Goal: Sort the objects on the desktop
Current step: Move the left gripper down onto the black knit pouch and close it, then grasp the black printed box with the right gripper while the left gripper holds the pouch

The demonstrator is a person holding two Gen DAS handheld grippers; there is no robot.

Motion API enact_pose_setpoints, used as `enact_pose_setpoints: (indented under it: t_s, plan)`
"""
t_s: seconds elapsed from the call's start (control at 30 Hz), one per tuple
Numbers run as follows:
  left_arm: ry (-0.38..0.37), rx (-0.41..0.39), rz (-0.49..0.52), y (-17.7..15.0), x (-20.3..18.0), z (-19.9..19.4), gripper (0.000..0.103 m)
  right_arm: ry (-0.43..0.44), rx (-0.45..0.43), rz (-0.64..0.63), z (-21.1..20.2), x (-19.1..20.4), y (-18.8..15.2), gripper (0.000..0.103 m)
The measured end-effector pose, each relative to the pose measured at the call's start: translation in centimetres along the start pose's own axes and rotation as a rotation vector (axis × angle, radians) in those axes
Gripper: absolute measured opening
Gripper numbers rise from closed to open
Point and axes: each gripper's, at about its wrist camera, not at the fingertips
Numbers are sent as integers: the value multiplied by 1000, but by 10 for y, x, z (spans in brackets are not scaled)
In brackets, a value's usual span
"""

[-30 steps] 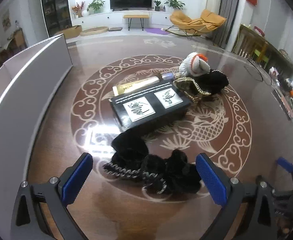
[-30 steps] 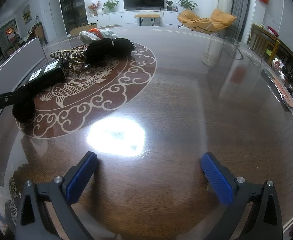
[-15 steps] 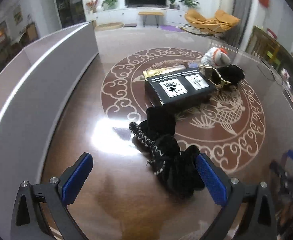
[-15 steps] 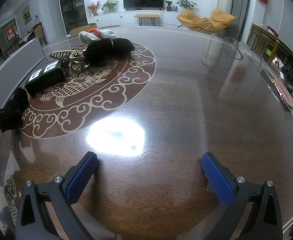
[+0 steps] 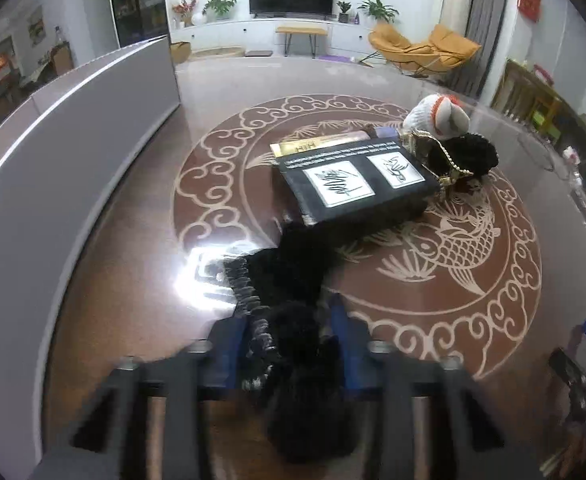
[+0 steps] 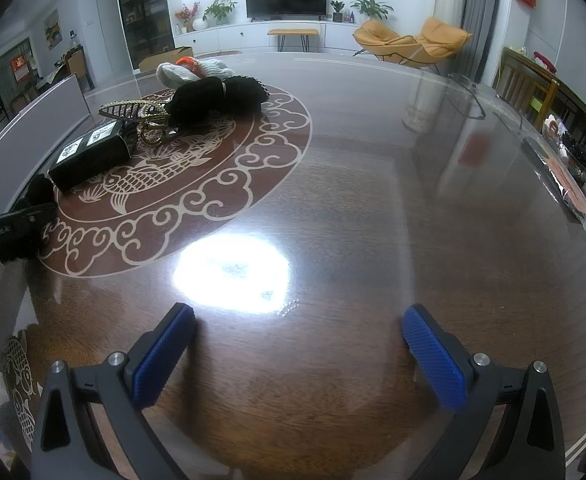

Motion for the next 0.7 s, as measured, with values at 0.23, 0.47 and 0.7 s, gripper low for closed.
enact_pose_setpoints:
  t_s: [0.23,0.47,0.7]
  plan:
    - [37,-5,7,-24,56,-14,33,-1,0,0,0,0,0,103]
    - [9,-53,44,-37,68,-16,34,142,10,-31,-3,36,10,103]
    - [0,-94,64,-40,67,-14,34,238,-76,-207,-5,162,89,103]
Point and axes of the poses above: each gripper's, at about its wrist camera, not at the fingertips, and z roughly the way its jaws point, x to its left, y to its top, and after that the axes turned 9 degrees about x, right-handed
